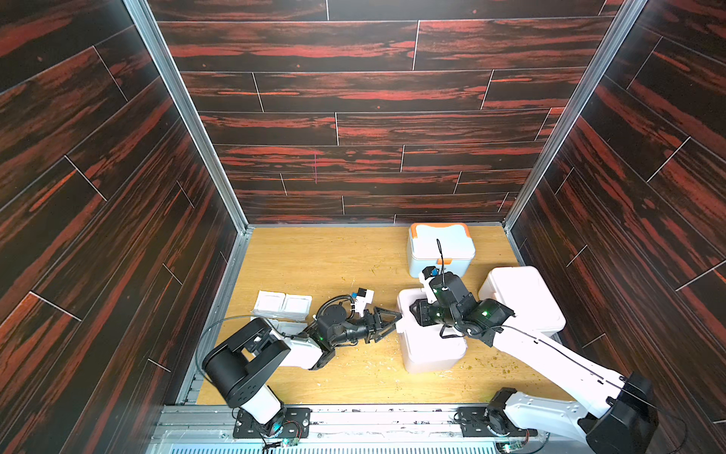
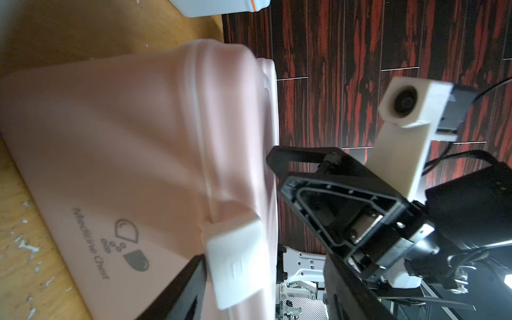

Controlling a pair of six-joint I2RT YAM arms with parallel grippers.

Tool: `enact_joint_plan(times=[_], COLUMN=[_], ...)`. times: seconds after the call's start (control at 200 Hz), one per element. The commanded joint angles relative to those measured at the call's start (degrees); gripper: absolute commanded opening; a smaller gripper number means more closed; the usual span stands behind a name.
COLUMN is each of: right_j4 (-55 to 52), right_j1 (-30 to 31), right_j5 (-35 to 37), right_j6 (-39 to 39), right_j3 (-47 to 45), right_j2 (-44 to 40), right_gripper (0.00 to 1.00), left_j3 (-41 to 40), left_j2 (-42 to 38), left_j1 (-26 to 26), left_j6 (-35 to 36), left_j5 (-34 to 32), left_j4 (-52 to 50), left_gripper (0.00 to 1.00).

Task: Open first aid kits and take out gauze
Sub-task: Open the fastener of the first aid kit.

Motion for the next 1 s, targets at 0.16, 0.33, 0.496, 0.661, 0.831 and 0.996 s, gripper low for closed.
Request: enact_joint_plan(times=[0.16,0.33,0.496,0.661,0.831,0.996], right_j4=[-8.1,-6.6,-5.2,-7.5,-7.7,-7.4], right_j1=[0.2,0.3,0.3,-0.1,-1.2,-2.4], right_j5=[-2.1,-1.9,3.8,11.5,10.6,9.1], right_j6=[1.2,1.6,2.7,3.8,4.3,4.5], right_j3=[0.0,1.0,-1.1,-2.7,-5.1,-6.8], right_j2=[-1.5,-6.4,-13.0,-16.1,-15.9,-16.2], right_gripper=[0.41,0.52,0.69,0.78,0.80,0.80], left_j3=[-0.7,3.6,9.1,20.0,27.1,31.3], left_j2=[-8.0,-15.2,-19.5,-17.4,-12.4,-7.2], left_j1=[0.7,0.8,-0.3,-4.4,-6.8,-7.4], left_j6=[7.2,16.9,20.9,26.3,28.6,30.6], left_j5=[-3.5,-7.3,-10.7,-18.1,-23.1,-24.1], left_j4=[-15.5,-39.4,-52.7,-70.2,-77.8,-83.0], left_gripper=[0.81,0.88,0.90,0.92,0.92,0.90])
